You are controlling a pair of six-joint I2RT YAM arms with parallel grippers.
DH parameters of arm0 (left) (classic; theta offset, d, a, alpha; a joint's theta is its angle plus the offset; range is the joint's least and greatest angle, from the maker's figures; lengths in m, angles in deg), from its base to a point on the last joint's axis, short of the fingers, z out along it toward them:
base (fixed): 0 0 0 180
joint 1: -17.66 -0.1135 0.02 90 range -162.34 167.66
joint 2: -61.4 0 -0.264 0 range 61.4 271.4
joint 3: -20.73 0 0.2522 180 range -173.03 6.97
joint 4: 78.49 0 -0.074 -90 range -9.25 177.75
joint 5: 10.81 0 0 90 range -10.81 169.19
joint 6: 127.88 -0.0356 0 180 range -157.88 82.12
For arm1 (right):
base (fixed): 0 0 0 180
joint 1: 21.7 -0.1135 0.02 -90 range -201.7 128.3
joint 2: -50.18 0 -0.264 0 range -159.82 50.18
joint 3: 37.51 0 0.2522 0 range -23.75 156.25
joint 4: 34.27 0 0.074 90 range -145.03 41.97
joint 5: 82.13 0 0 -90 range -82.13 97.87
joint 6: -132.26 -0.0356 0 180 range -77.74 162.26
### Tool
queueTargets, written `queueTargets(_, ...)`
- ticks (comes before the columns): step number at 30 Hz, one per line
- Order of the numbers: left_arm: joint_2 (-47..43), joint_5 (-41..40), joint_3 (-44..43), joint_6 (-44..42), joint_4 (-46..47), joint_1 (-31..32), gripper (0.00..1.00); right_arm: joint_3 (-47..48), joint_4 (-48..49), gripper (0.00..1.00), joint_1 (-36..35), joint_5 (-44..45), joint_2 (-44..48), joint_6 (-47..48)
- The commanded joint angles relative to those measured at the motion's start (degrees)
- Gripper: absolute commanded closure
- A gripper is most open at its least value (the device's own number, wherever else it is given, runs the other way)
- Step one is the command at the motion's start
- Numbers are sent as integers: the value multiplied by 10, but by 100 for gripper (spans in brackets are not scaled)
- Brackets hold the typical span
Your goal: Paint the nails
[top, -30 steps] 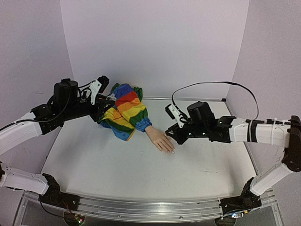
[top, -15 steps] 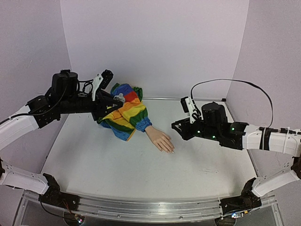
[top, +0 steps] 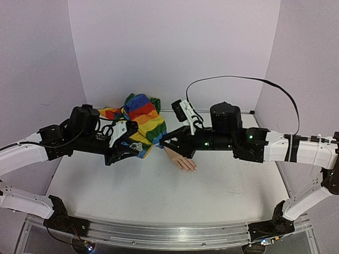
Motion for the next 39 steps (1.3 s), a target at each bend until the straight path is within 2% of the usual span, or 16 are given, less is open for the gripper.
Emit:
queueTargets(1, -3, -7, 0, -28, 26, 2, 100, 58, 3, 100, -18, -51, -6, 14)
queueTargets(4, -2, -2, 1, -28, 26, 5, 100, 76, -3, 100, -22, -76, -19, 10)
queueTargets(8, -4, -2, 3, -30, 27, 5, 100, 82, -2, 100, -26, -41, -26, 13)
queueTargets(16, -1, 5, 2, -31, 27, 7, 100, 116, -4, 100, -30, -40, -61, 17)
queueTargets(39, 1, 13, 0, -32, 26, 11, 100, 147, -33, 100, -30, -27, -85, 32)
